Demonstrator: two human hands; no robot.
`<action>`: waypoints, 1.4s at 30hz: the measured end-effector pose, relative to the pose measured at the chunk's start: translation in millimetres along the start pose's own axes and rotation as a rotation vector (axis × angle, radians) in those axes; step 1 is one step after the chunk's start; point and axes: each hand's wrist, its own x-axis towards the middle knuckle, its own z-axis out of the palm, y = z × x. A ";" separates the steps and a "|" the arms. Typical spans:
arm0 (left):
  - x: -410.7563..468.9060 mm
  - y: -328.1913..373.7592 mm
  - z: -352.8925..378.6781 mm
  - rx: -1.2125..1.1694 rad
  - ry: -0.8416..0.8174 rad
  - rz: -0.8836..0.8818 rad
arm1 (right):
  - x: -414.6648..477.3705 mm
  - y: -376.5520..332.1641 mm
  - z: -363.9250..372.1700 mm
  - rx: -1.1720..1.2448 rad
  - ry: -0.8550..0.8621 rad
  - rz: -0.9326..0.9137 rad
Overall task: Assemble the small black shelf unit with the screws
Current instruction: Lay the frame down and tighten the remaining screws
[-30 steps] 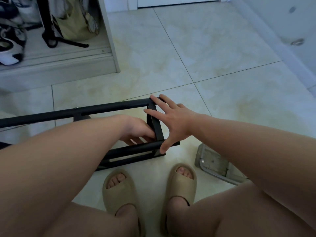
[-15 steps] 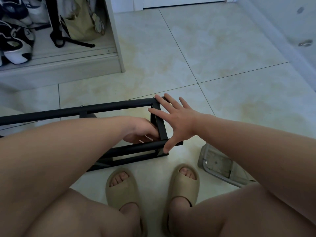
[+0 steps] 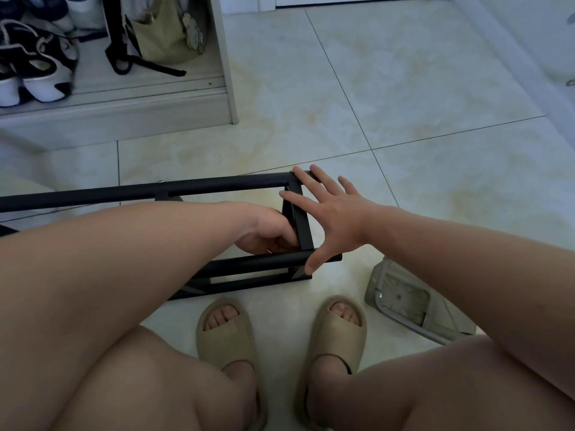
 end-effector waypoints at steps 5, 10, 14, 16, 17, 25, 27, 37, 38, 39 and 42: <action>1.0 -4.8 -0.6 0.078 -0.001 -0.009 | -0.7 0.3 -0.3 0.005 0.004 0.001; 4.2 -3.4 -3.0 0.049 0.007 -0.007 | -1.5 -0.3 -0.9 0.012 0.008 0.000; 0.1 -3.4 -8.8 0.059 -0.055 -0.050 | -1.7 -0.5 -1.3 0.006 0.010 0.002; -0.5 -5.8 -9.5 0.073 -0.049 -0.054 | -1.7 -0.8 -1.4 0.005 0.010 0.002; 0.1 -6.8 -8.6 0.078 -0.030 -0.046 | -1.8 -0.9 -1.3 0.007 0.011 0.003; 2.9 -3.1 -3.0 0.077 0.019 -0.024 | -2.5 -0.8 -1.7 0.015 0.017 0.003; 2.7 -2.2 -3.1 0.061 0.012 -0.030 | -2.2 -0.8 -1.2 0.013 0.018 0.003; 0.2 -6.2 -0.1 0.081 0.007 -0.012 | -1.6 0.1 0.5 0.022 0.022 -0.005; 0.8 -6.1 0.1 0.086 0.018 -0.006 | -1.6 0.4 0.4 0.024 0.023 -0.006; 0.9 -5.7 0.1 0.091 0.028 -0.001 | -1.7 0.3 0.5 0.025 0.024 -0.007; 1.8 -4.0 0.0 0.072 0.032 -0.008 | -2.0 0.7 0.8 0.026 0.029 -0.010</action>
